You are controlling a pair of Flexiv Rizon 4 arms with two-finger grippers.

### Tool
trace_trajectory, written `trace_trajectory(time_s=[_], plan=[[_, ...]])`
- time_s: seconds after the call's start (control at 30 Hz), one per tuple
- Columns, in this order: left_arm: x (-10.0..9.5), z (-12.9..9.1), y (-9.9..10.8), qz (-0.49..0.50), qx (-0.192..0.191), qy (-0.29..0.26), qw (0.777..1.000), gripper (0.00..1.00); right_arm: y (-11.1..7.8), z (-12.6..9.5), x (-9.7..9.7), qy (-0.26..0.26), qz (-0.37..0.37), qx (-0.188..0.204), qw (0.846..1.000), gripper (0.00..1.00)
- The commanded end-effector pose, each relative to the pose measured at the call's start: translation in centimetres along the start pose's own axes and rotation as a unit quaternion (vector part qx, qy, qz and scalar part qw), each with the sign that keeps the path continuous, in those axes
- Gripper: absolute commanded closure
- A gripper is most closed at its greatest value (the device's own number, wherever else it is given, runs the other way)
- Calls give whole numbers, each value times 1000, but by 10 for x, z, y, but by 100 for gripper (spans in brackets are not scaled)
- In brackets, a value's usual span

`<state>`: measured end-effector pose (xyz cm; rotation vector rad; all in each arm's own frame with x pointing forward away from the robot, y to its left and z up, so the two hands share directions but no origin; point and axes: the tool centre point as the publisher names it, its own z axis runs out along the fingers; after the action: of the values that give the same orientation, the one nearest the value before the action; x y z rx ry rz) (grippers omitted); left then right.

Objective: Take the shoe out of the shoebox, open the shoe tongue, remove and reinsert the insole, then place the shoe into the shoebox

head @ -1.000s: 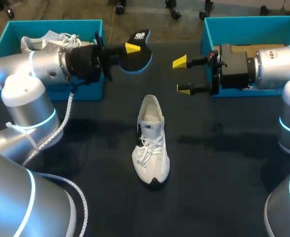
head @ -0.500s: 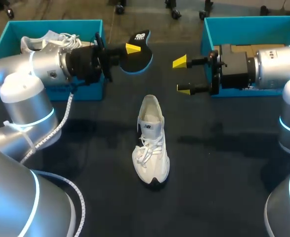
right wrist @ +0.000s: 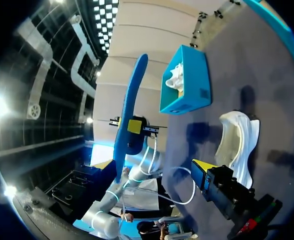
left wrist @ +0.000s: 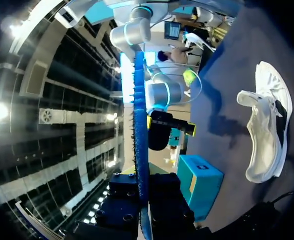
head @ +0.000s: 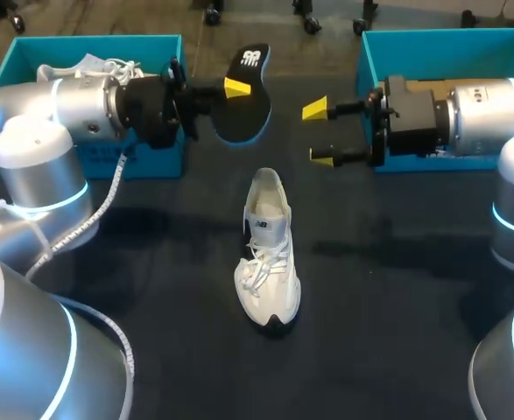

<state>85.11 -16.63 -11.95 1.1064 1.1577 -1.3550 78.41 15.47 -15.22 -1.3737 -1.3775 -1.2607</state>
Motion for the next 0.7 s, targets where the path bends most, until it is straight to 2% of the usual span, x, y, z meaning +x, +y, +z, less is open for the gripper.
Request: trace_trajectory(time_s=[0.03, 0.37, 0.6, 0.7], plan=[[4, -3, 3, 18, 18, 15, 1000, 100, 3, 10, 3, -5, 1, 2, 1000, 0], [25, -4, 3, 65, 19, 53, 996, 100, 3, 30, 13, -5, -2, 12, 1000, 0], [34, 5, 5, 99, 15, 65, 993, 100, 3, 46, 14, -1, 3, 22, 1000, 0], [37, 9, 3, 103, 16, 67, 992, 100, 2, 50, 12, 3, 5, 23, 1000, 5]])
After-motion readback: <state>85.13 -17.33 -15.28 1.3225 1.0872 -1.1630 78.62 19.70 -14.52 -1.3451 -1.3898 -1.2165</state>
